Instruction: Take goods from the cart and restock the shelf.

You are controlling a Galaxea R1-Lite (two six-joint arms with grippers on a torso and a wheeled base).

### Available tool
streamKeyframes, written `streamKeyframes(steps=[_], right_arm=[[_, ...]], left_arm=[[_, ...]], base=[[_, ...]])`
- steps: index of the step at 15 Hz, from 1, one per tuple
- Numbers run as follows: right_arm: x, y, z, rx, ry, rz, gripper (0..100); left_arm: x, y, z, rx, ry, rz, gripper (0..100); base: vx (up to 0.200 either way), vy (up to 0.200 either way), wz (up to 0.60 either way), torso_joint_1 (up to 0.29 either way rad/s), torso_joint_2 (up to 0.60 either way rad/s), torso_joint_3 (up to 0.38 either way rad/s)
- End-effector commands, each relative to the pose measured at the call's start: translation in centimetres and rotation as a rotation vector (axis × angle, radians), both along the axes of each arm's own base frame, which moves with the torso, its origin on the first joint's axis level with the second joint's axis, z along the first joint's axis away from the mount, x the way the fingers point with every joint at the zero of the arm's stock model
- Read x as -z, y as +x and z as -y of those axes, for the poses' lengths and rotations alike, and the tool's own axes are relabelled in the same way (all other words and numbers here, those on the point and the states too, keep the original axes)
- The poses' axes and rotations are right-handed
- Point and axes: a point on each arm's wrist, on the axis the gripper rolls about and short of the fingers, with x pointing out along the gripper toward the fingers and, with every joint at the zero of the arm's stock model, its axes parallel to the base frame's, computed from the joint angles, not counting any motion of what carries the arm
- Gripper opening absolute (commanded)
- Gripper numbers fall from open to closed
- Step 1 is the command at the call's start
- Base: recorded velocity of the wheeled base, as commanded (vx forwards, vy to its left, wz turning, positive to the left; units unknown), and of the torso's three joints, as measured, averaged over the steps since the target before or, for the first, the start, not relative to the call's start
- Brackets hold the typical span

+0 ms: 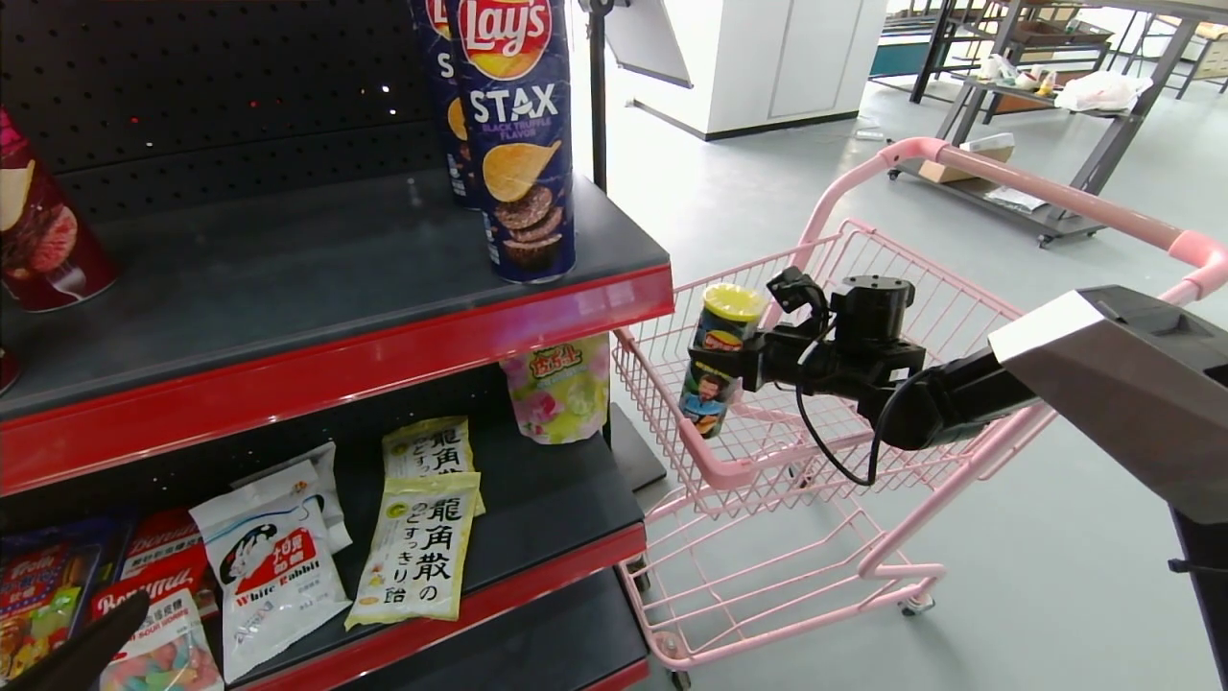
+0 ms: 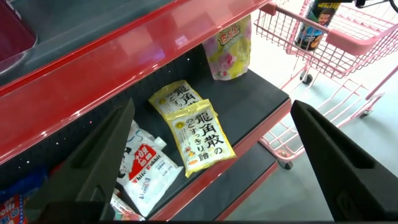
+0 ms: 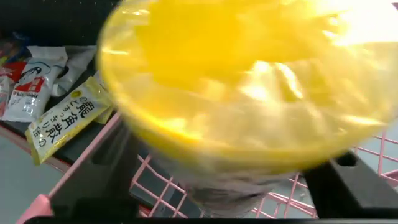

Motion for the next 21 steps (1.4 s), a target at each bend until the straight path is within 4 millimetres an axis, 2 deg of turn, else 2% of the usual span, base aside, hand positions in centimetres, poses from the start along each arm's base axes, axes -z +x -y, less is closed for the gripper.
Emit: streamKeyframes(steps=[1,4,5,6,8,9,10,11,13,17,18,19,21], right_arm=[[0.2,0.3,0.0,0.004,0.008,-0.008,0],[-0.2,0.2,0.1,0.014,0.012,-0.001,0],[-1.1,0.0,0.3,0.017,0.016,0.017,0],[-2.6,-0.2,0.7,0.024,0.024,0.044,0],[-8.1,-2.1,2.2,0.052,0.032,0.082,0],[-9.3,-2.7,2.6,0.064,0.031,0.090,0],[-12.0,-4.2,3.9,0.112,0.036,0.134,0],[-13.6,-5.6,4.8,0.141,0.040,0.161,0],[-16.1,-9.7,6.2,0.165,0.046,0.191,0],[-17.7,-19.4,7.3,0.207,0.037,0.176,0],[-17.9,-20.9,7.6,0.227,0.034,0.169,0],[-18.3,-23.6,8.1,0.268,0.027,0.167,0],[-18.1,-27.8,8.9,0.323,0.005,0.130,0]], left_arm=[[0.0,0.1,0.0,0.001,0.004,-0.003,100],[0.1,0.1,0.0,-0.001,0.009,-0.007,100],[0.2,0.1,0.0,-0.001,0.008,-0.010,100],[0.3,0.1,0.0,-0.002,0.010,-0.014,100],[0.3,0.0,0.0,-0.002,0.007,-0.007,100],[0.3,-0.1,0.0,-0.002,0.006,-0.003,100],[0.2,-0.1,0.0,0.002,0.005,0.002,100],[0.1,-0.1,0.0,0.005,0.003,0.008,100],[-0.1,-0.1,0.0,0.009,0.002,0.010,100],[-0.2,-0.1,0.0,0.007,0.002,0.017,100],[-0.3,-0.2,0.0,0.006,0.000,0.023,100],[-0.5,-0.2,0.0,0.006,-0.001,0.027,100],[-0.6,-0.2,0.0,0.009,-0.001,0.030,100]], base=[[0.000,0.000,0.00,0.000,0.00,0.000],[0.000,0.000,0.00,0.000,0.00,0.000],[0.000,0.000,0.00,0.000,0.00,0.000],[0.000,0.000,0.00,0.000,0.00,0.000],[0.000,0.000,0.00,0.000,0.00,0.000],[0.000,0.000,0.00,0.000,0.00,0.000],[0.000,0.000,0.00,0.000,0.00,0.000],[0.000,0.000,0.00,0.000,0.00,0.000],[0.000,0.000,0.00,0.000,0.00,0.000],[0.000,0.000,0.00,0.000,0.00,0.000],[0.000,0.000,0.00,0.000,0.00,0.000],[0.000,0.000,0.00,0.000,0.00,0.000],[0.000,0.000,0.00,0.000,0.00,0.000]])
